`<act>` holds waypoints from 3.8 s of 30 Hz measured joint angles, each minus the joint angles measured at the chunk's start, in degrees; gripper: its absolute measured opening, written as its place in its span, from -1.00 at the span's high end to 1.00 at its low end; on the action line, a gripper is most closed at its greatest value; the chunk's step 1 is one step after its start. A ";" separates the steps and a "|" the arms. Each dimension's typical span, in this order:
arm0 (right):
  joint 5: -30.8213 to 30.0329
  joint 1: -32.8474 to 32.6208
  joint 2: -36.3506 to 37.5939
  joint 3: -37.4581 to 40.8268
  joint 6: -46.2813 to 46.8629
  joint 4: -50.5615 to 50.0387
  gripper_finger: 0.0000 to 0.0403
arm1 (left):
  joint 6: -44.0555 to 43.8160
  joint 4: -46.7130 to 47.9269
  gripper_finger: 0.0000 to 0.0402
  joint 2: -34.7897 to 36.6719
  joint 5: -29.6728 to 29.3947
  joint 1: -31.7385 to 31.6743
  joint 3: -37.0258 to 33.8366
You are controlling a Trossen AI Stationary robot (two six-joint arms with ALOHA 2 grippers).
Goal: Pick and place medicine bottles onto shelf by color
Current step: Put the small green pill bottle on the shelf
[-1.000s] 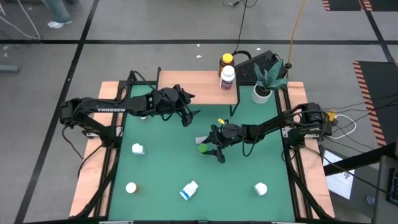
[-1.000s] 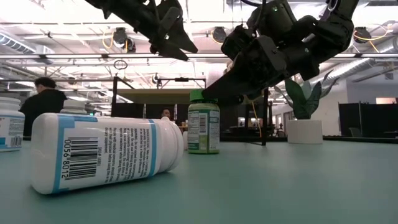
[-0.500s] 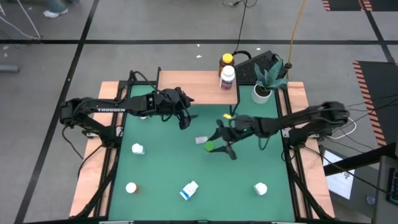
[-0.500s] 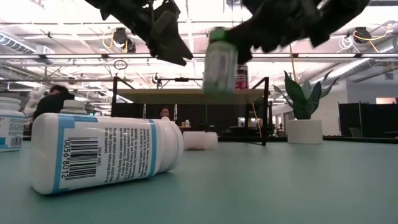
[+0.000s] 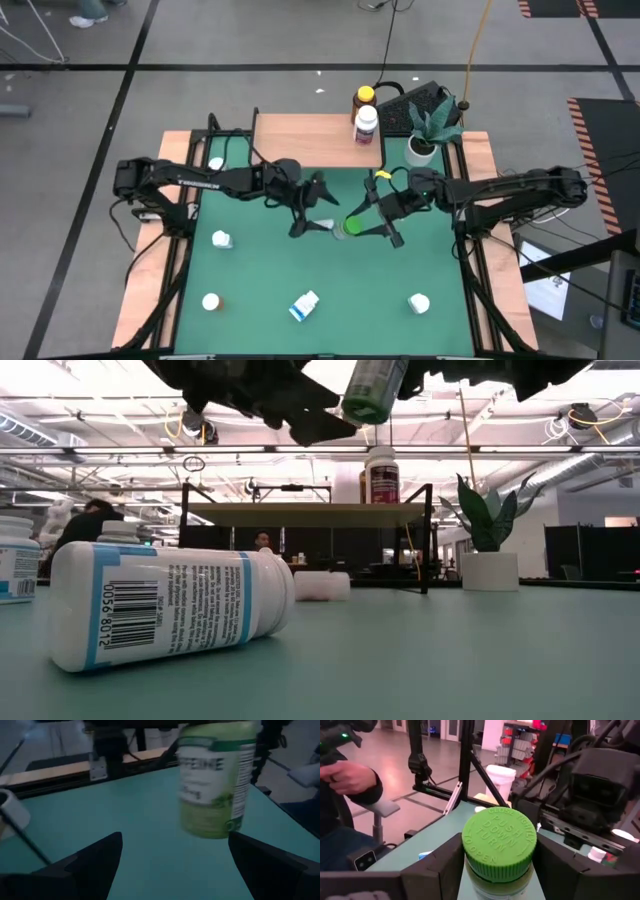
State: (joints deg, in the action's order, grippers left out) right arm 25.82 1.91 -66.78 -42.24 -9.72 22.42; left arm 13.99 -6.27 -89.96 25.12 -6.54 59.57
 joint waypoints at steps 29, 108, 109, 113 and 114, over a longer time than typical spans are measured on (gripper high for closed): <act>1.31 -0.04 0.04 0.09 -7.11 1.66 0.00 | -9.95 -16.74 -0.83 -7.27 13.03 -1.72 0.07; -56.59 -1.01 -10.14 0.02 21.87 23.23 -0.01 | -8.02 -20.94 -0.56 -7.11 -52.74 4.37 0.09; -56.70 -0.98 -10.14 0.02 21.88 23.23 -0.01 | -7.66 -20.84 -0.50 -7.11 -53.18 4.31 0.09; -56.67 -1.03 -10.14 0.02 21.79 23.21 -0.01 | -6.04 -20.90 -0.24 -7.11 -53.91 4.43 0.09; -56.65 -1.01 -10.14 0.02 21.66 23.21 -0.01 | -5.82 -20.93 -0.19 -7.11 -53.89 4.34 0.09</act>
State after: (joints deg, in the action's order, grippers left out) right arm -30.83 0.91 -76.93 -42.22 11.94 45.63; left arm 8.17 -27.20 -97.08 -28.77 -2.20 59.66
